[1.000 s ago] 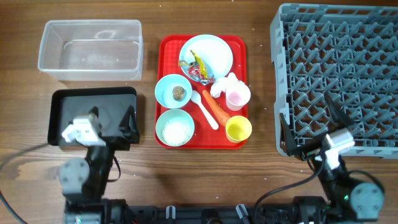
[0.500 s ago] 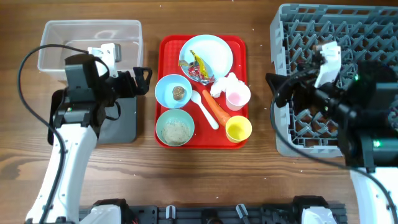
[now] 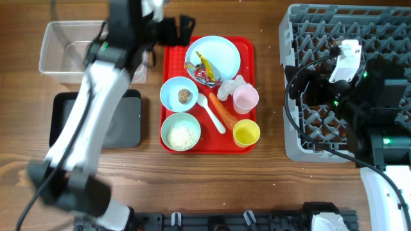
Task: Sort waste into correct bins and load items into the dishwasher rack
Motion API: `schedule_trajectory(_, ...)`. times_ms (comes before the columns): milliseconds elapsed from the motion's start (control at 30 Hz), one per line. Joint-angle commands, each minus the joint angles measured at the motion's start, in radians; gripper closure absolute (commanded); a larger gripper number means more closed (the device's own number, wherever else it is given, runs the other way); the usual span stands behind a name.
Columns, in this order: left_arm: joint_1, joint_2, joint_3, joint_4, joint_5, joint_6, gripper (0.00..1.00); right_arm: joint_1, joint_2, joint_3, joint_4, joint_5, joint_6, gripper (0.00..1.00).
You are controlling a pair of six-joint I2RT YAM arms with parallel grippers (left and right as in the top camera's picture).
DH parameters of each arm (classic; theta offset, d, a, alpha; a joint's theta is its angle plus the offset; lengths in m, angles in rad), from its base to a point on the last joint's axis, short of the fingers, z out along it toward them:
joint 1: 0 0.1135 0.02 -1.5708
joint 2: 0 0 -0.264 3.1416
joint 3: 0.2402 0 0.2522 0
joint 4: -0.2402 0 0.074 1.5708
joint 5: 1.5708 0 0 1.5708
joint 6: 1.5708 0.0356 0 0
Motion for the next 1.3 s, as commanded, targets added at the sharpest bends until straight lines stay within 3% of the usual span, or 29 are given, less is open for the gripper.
schedule_trajectory(0,-0.064,0.306,0.198,-0.055,-0.079,0.114,0.0,0.005,0.0,0.018,-0.038,0.024,-0.011,0.0)
schedule_trajectory(100,-0.11,0.453,0.199,-0.103,-0.082,0.141,0.0,0.005,0.0,0.018,-0.071,0.024,-0.011,0.0)
schedule_trajectory(267,-0.159,0.539,0.197,-0.195,-0.094,0.192,0.0,0.005,0.0,0.018,-0.072,0.024,-0.003,0.0)
schedule_trajectory(333,-0.167,0.561,0.196,-0.211,-0.094,0.192,0.05,0.005,0.0,0.018,-0.078,0.024,-0.003,0.0)
schedule_trajectory(367,-0.17,0.568,0.196,-0.22,-0.094,0.192,0.11,0.005,0.0,0.018,-0.078,0.024,-0.003,0.0)
schedule_trajectory(467,-0.17,0.58,0.196,-0.233,-0.098,0.192,0.48,0.005,0.0,0.018,-0.078,0.024,-0.003,0.0)
schedule_trajectory(500,-0.17,0.58,0.196,-0.233,-0.097,0.192,0.69,0.005,0.0,0.018,-0.079,0.025,-0.003,0.0)
schedule_trajectory(567,-0.17,0.58,0.196,-0.233,-0.098,0.191,0.89,0.005,0.0,0.017,-0.082,0.025,-0.004,0.0)
schedule_trajectory(633,-0.169,0.579,0.196,-0.231,-0.098,0.188,0.96,0.005,0.001,0.017,-0.082,0.025,-0.003,0.0)
schedule_trajectory(800,-0.139,0.465,0.223,-0.236,-0.142,0.122,0.96,0.005,0.002,0.017,-0.082,0.024,-0.003,0.0)
schedule_trajectory(967,-0.011,0.241,0.238,-0.239,-0.214,0.048,0.96,0.005,0.002,0.017,-0.081,0.024,-0.003,0.0)
schedule_trajectory(1067,0.147,0.132,0.238,-0.242,-0.288,0.048,0.96,0.005,0.002,0.017,-0.08,0.024,-0.003,0.0)
schedule_trajectory(1200,0.339,0.194,0.222,-0.259,-0.325,0.048,0.96,0.005,0.002,0.017,-0.078,0.024,0.0,0.0)
schedule_trajectory(1233,0.379,0.24,0.219,-0.281,-0.323,0.048,0.87,0.005,0.002,0.017,-0.078,0.024,0.0,0.0)
schedule_trajectory(1267,0.396,0.271,0.218,-0.299,-0.322,0.048,0.62,0.005,0.002,0.017,-0.078,0.024,0.0,0.0)
